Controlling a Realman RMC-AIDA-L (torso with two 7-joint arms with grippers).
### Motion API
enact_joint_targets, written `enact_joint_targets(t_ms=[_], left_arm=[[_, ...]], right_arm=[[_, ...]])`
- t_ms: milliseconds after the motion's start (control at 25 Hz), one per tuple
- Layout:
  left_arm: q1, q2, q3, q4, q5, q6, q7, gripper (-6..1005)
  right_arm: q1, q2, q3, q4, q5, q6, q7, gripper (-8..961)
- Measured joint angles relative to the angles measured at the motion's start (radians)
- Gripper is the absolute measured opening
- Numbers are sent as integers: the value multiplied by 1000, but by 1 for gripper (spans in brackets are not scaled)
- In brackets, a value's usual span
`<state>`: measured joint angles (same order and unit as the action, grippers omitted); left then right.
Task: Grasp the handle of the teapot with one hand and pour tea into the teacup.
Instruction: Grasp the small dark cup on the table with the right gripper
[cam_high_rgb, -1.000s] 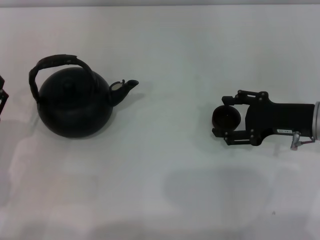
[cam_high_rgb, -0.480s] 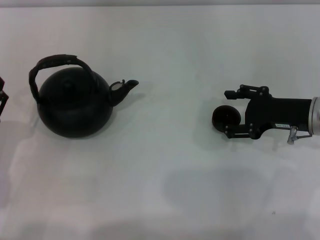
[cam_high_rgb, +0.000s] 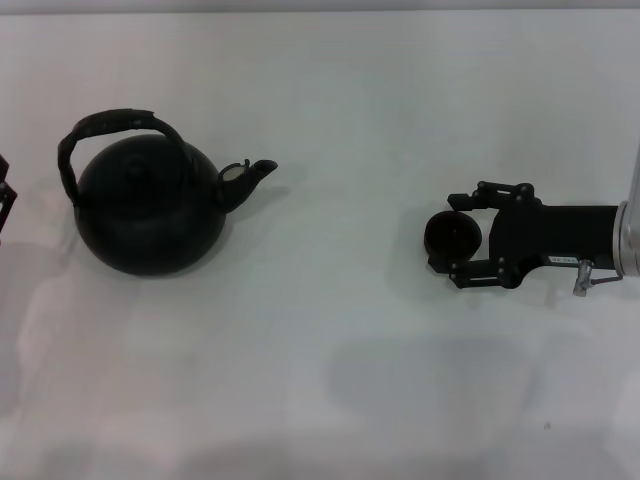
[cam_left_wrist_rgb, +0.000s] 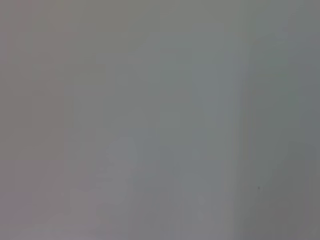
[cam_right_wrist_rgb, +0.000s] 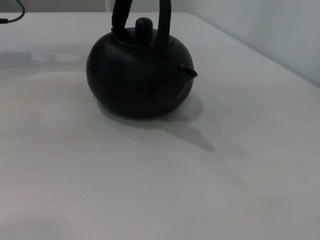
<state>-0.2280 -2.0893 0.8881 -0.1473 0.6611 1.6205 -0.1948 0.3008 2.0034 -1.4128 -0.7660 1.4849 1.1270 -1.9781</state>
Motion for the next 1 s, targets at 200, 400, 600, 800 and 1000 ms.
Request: enact_joint_targets(t_ms=[200,400,600,800,1000], left_arm=[[0,0,0,0,0,-1,0,771],[-1,0,0,0,0,-2,0,771],[-1,0,0,0,0,-5,0,772],[-2,2,0,0,0,-5,0,771],[-4,3,0,0,0,-5,0,770]], right_arm=[[0,0,-4,4,-1,-23,-3,840],[1,0,-38,5,-2,-67,-2,839],[3,0,-53,5,5,-80,0,838],[3,0,-46,-5,25,-53,-1,837],[3,0,-46,-6,32,-46,-1,836]])
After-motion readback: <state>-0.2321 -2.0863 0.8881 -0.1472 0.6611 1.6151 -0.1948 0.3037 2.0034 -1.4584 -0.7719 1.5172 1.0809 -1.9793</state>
